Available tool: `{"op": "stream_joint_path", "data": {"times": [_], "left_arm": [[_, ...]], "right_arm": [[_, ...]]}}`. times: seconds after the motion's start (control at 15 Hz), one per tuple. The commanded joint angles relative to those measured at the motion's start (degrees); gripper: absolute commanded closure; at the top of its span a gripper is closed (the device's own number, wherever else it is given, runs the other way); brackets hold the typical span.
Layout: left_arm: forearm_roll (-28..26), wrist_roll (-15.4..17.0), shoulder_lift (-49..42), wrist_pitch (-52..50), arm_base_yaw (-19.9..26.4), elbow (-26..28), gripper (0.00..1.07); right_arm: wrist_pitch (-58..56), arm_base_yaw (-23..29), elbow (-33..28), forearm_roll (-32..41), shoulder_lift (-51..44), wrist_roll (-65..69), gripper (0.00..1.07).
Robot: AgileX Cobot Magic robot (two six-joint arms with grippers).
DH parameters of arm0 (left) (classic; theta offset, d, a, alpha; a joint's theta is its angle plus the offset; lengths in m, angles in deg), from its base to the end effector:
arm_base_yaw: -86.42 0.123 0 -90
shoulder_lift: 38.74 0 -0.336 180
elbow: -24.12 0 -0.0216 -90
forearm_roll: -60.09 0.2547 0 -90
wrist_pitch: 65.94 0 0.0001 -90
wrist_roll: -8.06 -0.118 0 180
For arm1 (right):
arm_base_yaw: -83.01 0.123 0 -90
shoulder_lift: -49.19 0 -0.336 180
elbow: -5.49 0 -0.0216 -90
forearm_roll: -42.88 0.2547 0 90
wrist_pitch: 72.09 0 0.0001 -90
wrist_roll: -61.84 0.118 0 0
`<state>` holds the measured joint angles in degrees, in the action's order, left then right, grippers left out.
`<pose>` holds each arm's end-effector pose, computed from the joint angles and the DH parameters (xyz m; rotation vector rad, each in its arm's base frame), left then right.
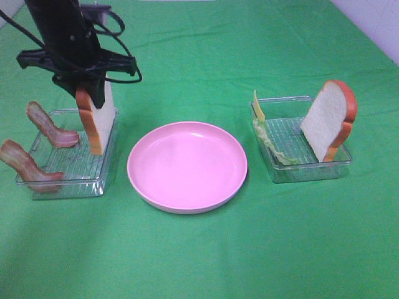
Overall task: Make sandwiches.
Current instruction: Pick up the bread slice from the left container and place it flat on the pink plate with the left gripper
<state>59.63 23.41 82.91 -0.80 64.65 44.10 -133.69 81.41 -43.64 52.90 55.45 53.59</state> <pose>0.4240 -0.1703 0.2638 0.1600 2.9191 -0.1182 -0.0319 0.0190 0.2697 -0.1291 2.0269 0.1009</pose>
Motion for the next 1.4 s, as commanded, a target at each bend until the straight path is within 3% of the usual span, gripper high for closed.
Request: {"op": "stream_joint_path", "data": {"times": [0.07, 0.2, 0.33, 0.4, 0.47, 0.53, 0.73, 1.0, 1.13, 1.4], "left_arm": [[-2.18, -1.66, -4.58, 0.06, -0.23, 0.4, 1.07], [-5.1, -4.81, -7.68, -0.52, -0.23, 0.4, 1.07], [-11.8, -9.34, -7.73, -1.78, -0.23, 0.29, 1.07], [-17.82, -13.24, -7.1, -3.27, -0.23, 0.0, 1.07], [-31.17, -21.66, -5.84, -7.62, -0.23, -2.41, 1.07], [-33.98, -23.32, -5.5, -8.19, -0.23, -3.32, 1.07], [-50.82, -35.29, -1.32, -11.46, -0.23, -9.0, 1.07], [-66.06, -49.9, -0.06, -19.42, -0.23, -19.31, 1.07], [-70.19, -52.54, 2.41, -19.42, 0.34, -21.49, 1.07], [-71.62, -51.22, 7.22, -19.54, 0.46, -21.43, 1.07]], "right_arm": [[0.69, -0.34, -0.23, -0.11, -0.8, -0.06, 0.31], [0.69, -0.34, -0.23, -0.11, -0.8, -0.06, 0.31], [0.69, -0.34, -0.23, -0.11, -0.8, -0.06, 0.31], [0.69, -0.34, -0.23, -0.11, -0.8, -0.06, 0.31], [0.69, -0.34, -0.23, -0.11, -0.8, -0.06, 0.31], [0.69, -0.34, -0.23, -0.11, -0.8, -0.06, 0.31], [0.69, -0.34, -0.23, -0.11, -0.8, -0.06, 0.31], [0.69, -0.34, -0.23, -0.11, -0.8, -0.06, 0.31], [0.69, -0.34, -0.23, -0.06, -0.8, -0.06, 0.31], [0.69, -0.34, -0.23, -0.06, -0.8, -0.06, 0.31]]}}
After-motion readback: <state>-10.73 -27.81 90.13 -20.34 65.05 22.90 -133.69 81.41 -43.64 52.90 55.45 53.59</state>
